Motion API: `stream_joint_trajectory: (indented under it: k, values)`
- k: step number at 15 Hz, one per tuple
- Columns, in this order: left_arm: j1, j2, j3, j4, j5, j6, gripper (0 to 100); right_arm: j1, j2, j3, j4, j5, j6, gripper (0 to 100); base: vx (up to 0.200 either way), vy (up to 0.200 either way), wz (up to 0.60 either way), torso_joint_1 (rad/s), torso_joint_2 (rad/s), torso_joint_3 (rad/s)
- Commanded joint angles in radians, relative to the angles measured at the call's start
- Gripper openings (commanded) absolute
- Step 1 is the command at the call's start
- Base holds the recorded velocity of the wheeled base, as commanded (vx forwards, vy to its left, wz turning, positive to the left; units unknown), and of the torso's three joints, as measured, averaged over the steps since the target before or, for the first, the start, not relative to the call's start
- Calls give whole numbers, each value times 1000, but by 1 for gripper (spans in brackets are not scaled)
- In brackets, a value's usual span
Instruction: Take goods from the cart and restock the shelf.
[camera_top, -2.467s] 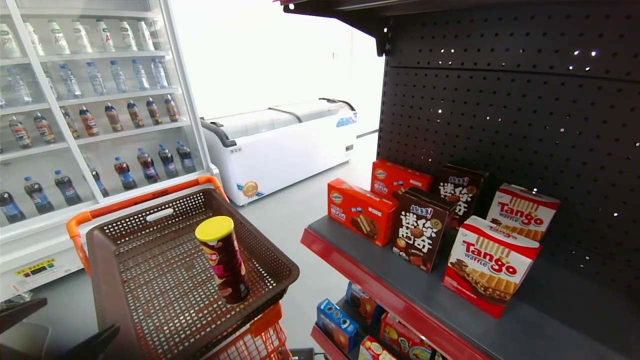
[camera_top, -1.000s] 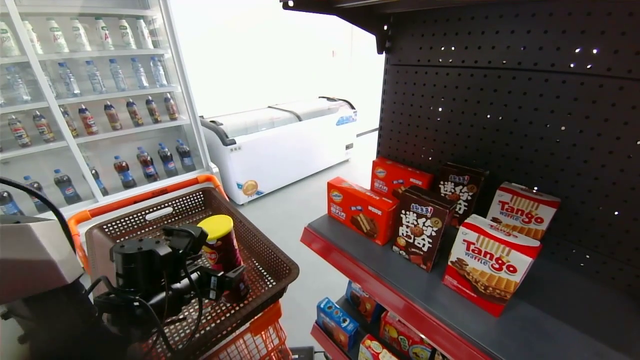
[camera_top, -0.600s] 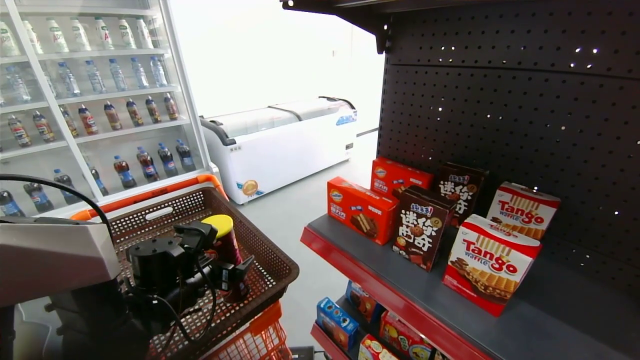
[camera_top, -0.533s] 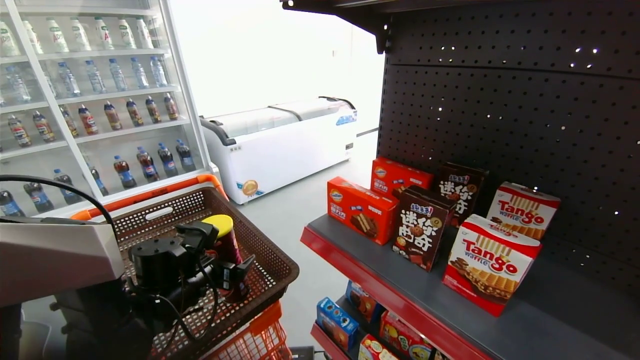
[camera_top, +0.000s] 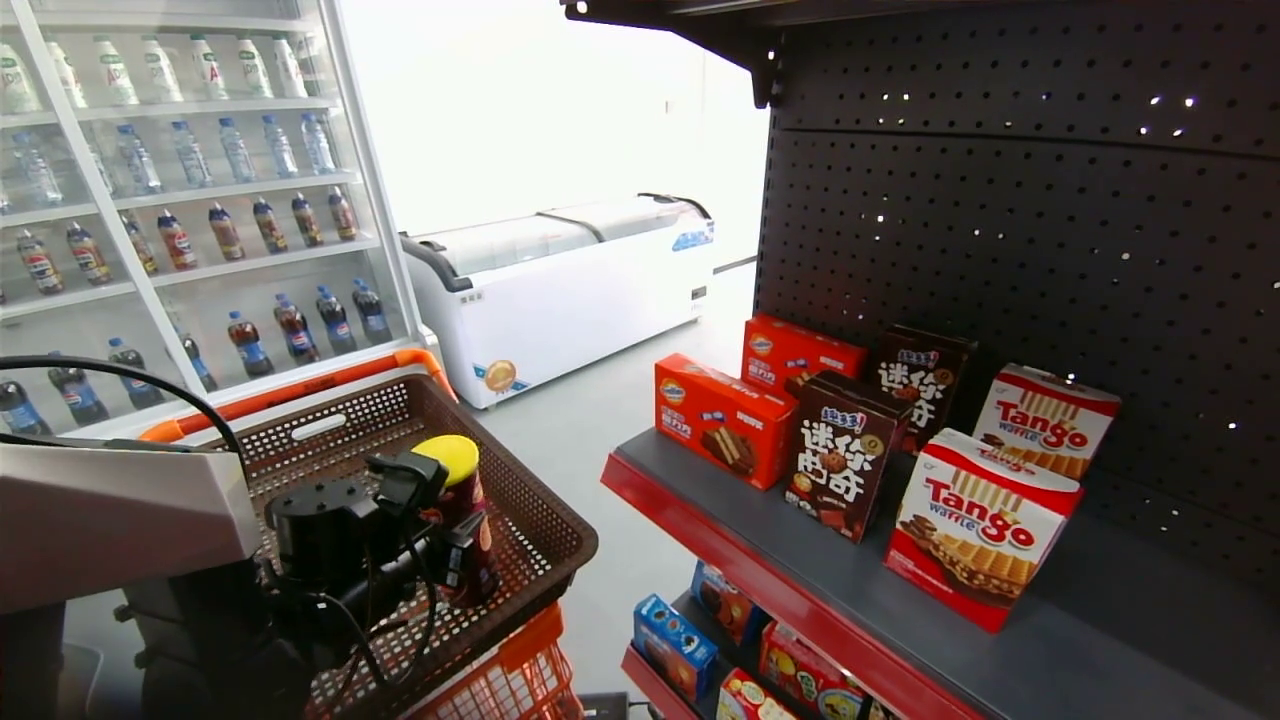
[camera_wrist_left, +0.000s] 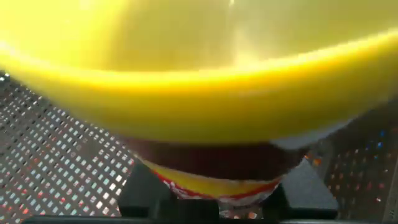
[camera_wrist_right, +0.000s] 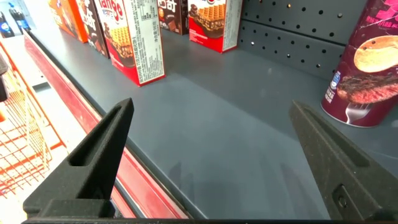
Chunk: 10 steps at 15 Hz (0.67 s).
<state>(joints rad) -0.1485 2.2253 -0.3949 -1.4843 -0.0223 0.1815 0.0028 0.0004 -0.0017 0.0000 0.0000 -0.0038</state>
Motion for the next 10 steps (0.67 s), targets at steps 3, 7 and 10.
stream_joint_trajectory:
  k: [3, 7, 10]
  values:
    - [-11, -64, -190, 59, -8, -4, 0, 0, 0, 2, 0, 0, -1, 100, 0, 0, 0, 0, 0, 0]
    - [-80, -217, -321, 409, -65, 59, 0, 0, 0, 0, 0, 0, -1, 100, 0, 0, 0, 0, 0, 0]
    - [-152, -289, -467, 584, -59, 33, 0, 0, 0, 0, 0, 0, -1, 100, 0, 0, 0, 0, 0, 0]
